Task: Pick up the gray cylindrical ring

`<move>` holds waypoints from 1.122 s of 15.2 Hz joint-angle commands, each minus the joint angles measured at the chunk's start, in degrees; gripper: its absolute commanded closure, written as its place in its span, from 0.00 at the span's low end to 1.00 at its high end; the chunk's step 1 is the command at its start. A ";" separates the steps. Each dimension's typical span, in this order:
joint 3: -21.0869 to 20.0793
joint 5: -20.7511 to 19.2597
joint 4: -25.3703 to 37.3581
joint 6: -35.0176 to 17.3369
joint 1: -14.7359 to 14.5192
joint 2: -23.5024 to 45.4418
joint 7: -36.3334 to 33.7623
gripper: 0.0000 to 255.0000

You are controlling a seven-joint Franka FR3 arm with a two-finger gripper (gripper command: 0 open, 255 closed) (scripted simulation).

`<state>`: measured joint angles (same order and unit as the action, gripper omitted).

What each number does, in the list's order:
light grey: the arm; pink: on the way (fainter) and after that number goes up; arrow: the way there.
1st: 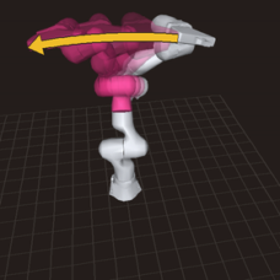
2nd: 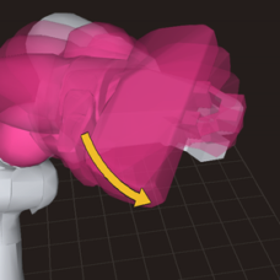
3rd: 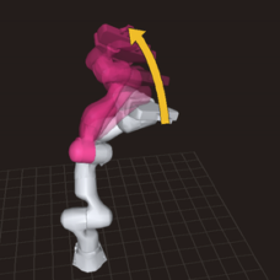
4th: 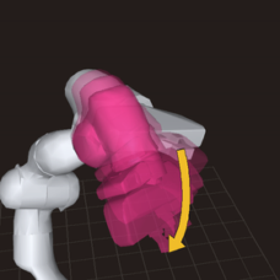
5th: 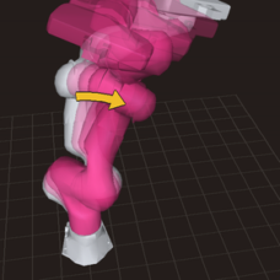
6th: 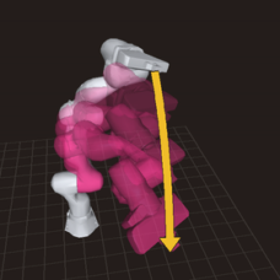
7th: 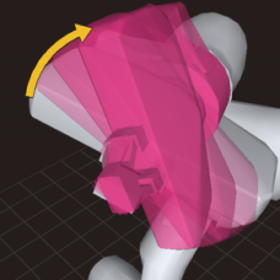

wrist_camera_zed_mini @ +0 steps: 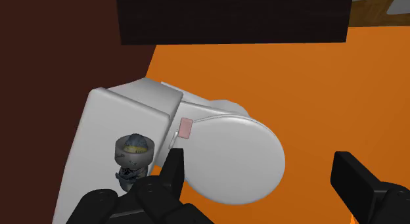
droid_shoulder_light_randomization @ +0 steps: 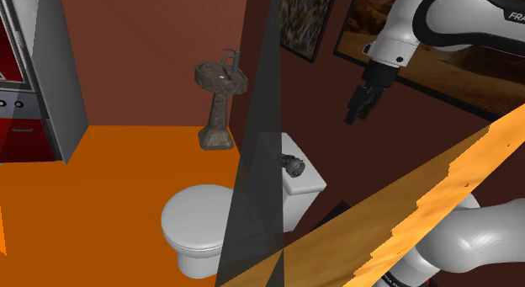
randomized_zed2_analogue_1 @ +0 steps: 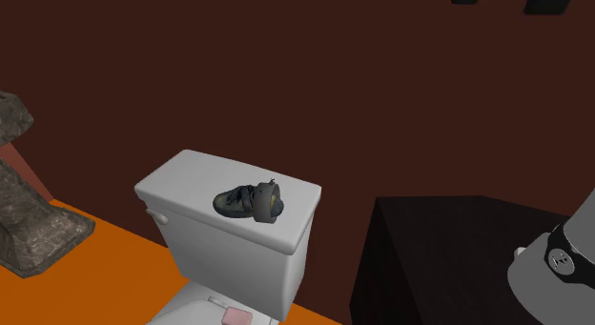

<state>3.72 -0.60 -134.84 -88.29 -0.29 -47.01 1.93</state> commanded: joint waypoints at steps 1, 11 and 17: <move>0.00 0.00 0.00 0.00 0.00 0.00 0.00 0.00; 13.21 -9.00 -10.79 -15.87 -1.09 3.63 22.47 0.00; 22.13 -12.64 -12.33 -27.12 -2.88 12.09 36.07 0.00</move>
<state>24.07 -12.74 -147.52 -113.25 -2.68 -37.08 35.29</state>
